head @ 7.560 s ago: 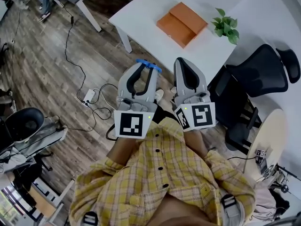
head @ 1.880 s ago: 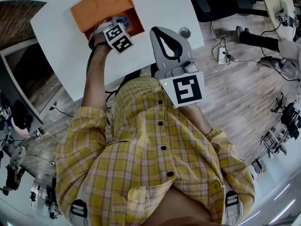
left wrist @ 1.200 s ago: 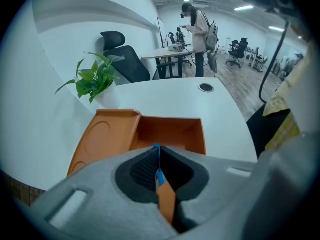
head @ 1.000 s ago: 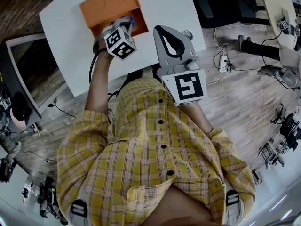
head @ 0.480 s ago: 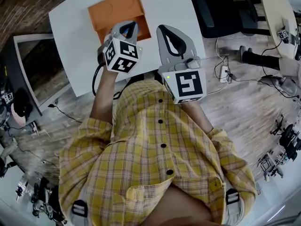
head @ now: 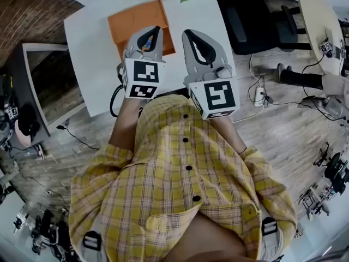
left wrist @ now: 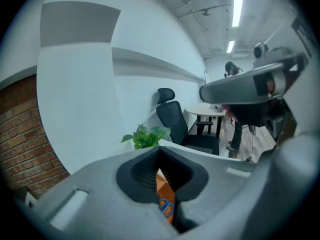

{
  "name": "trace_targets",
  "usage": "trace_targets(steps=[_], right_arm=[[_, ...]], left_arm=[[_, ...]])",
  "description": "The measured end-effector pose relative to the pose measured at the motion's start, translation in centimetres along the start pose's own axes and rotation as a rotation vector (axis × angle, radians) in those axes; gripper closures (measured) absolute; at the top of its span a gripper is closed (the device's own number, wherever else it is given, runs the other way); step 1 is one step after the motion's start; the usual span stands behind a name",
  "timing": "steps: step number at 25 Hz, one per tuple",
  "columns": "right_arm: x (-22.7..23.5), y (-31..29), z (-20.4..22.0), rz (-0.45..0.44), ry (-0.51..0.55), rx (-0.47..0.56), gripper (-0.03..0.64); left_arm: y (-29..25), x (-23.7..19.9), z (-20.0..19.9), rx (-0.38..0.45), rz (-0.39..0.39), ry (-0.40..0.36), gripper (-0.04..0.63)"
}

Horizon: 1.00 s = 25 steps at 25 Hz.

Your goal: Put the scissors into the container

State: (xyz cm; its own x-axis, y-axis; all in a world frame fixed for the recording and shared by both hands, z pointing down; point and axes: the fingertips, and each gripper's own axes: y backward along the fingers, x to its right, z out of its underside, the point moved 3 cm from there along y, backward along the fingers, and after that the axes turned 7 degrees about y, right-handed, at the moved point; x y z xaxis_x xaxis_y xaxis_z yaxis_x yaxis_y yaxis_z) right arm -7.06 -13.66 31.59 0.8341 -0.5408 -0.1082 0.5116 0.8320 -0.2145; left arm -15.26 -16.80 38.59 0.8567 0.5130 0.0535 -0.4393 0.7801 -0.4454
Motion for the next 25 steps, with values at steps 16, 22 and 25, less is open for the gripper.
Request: trace_targets(steps=[16,22,25], right_arm=[[0.5,-0.7,-2.2,-0.038,-0.020,0.067,0.611],[1.0,-0.8,-2.9,-0.035,-0.014,0.088,0.611],[1.2,-0.7,-3.0,-0.034,-0.016,0.091,0.611]], left_arm=[[4.8,-0.4,-6.3,0.212,-0.129,0.084,0.594],[5.7,0.2,-7.6,0.254,-0.154,0.042,0.594],[6.1,0.4,-8.2,0.274,-0.155,0.057,0.594]])
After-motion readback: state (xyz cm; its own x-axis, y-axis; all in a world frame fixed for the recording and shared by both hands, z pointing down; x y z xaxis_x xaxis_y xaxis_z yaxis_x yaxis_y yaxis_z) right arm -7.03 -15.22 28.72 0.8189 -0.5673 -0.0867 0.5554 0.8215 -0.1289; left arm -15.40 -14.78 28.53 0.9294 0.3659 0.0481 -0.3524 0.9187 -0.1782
